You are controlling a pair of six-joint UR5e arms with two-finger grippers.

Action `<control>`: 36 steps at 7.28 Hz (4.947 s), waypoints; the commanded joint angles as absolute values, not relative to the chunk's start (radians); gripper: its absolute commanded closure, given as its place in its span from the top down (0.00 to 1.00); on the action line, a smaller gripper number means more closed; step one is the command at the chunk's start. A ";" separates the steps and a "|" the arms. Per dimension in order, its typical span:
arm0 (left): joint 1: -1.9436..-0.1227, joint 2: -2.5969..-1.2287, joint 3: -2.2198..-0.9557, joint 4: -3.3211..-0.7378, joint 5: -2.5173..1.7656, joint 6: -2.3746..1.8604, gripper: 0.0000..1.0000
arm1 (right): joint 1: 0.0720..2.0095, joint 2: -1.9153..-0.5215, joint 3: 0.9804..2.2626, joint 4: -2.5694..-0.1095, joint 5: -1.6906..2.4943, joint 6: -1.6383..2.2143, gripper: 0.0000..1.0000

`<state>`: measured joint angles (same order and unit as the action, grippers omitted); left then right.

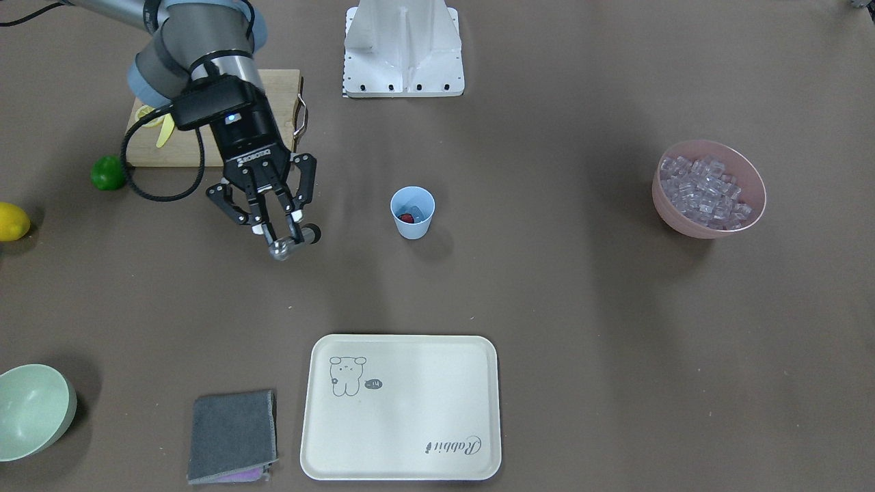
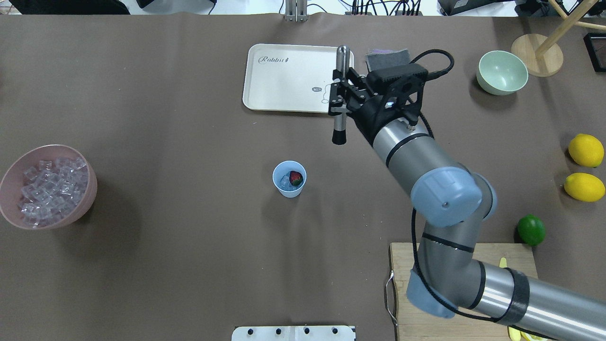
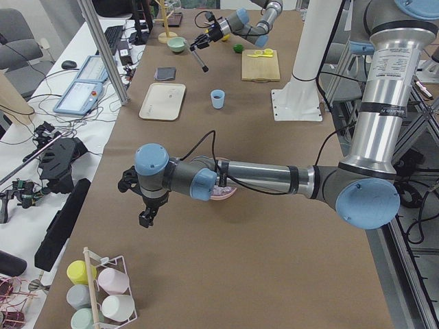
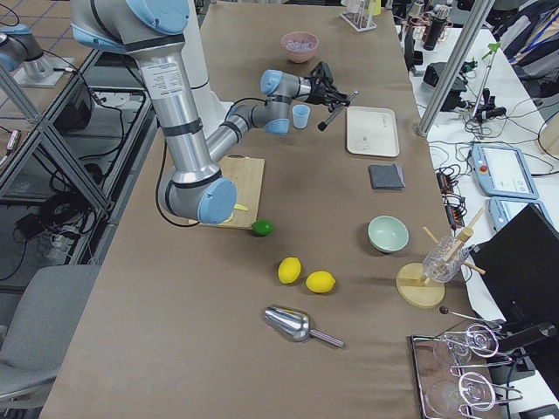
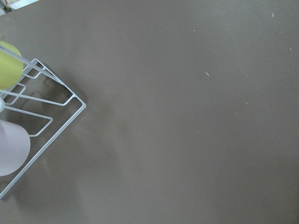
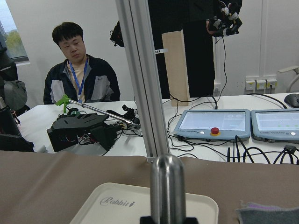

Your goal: Mash ice and strawberries in cup

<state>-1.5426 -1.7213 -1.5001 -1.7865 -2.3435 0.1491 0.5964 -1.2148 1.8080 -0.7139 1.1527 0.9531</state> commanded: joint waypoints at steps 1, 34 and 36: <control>-1.543 -1.718 -1.537 -1.787 -2.344 0.149 0.97 | 0.777 -1.285 1.775 -0.736 1.424 0.995 0.00; -1.649 -1.840 -1.591 -1.588 -2.263 -0.161 0.97 | 1.436 -1.428 1.721 -1.559 1.979 0.133 1.00; -1.649 -1.858 -1.588 -1.516 -2.107 -0.152 0.97 | 1.427 -1.434 1.741 -1.560 1.979 0.144 1.00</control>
